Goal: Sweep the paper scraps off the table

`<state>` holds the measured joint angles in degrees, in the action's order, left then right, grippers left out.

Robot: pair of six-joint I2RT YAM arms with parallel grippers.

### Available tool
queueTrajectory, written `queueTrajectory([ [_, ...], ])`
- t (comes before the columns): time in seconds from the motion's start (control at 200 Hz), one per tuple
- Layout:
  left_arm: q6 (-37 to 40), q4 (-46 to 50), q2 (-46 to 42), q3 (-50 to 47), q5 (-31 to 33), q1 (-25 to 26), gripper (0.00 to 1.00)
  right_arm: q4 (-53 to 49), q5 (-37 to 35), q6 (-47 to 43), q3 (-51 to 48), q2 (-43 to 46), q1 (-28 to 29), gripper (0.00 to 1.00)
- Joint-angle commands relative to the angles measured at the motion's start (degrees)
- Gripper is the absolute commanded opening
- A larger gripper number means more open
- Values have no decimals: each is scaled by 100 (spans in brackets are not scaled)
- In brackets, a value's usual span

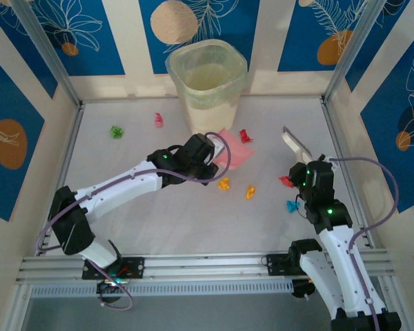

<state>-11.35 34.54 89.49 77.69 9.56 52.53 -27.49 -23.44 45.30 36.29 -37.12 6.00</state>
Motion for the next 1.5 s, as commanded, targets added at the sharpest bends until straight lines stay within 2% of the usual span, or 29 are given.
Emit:
queueTrajectory([
  [0.0, -384, 786, 429, 252, 91, -107, 0, 517, 717, -388, 307, -382, 93, 0],
  [0.135, -379, 1015, 898, 689, -113, -182, 0, 374, 647, -596, 761, -1089, 496, 0],
  [0.25, -417, 1002, 1366, 1152, -646, -469, 0, 166, -54, -688, 1228, -1612, 1098, 0],
  [0.36, -276, 1405, 2192, 2353, -941, -594, 0, -107, -652, -601, 1714, -2132, 1542, 0],
  [0.57, 294, 2425, 3349, 4351, -1046, -595, 0, -416, -764, -343, 2452, -2873, 1386, 0],
  [0.645, 447, 2599, 3550, 4688, -1068, -595, 0, -576, -697, -253, 2663, -3055, 1275, 0],
  [0.795, 665, 2337, 3386, 4258, -969, -640, 0, -629, -540, -201, 2808, -3259, 1139, 0],
  [0.925, 760, 1845, 3295, 3685, -1353, -804, 0, -665, -344, -274, 2994, -3492, 920, 0],
  [1.15, 893, 1675, 3451, 3568, -1629, -985, 0, -942, -316, -636, 3752, -4064, 820, 0],
  [1.496, 1006, 1368, 3716, 3347, -1808, -1152, 0, -1031, 361, -522, 4471, -5049, 788, 0],
])
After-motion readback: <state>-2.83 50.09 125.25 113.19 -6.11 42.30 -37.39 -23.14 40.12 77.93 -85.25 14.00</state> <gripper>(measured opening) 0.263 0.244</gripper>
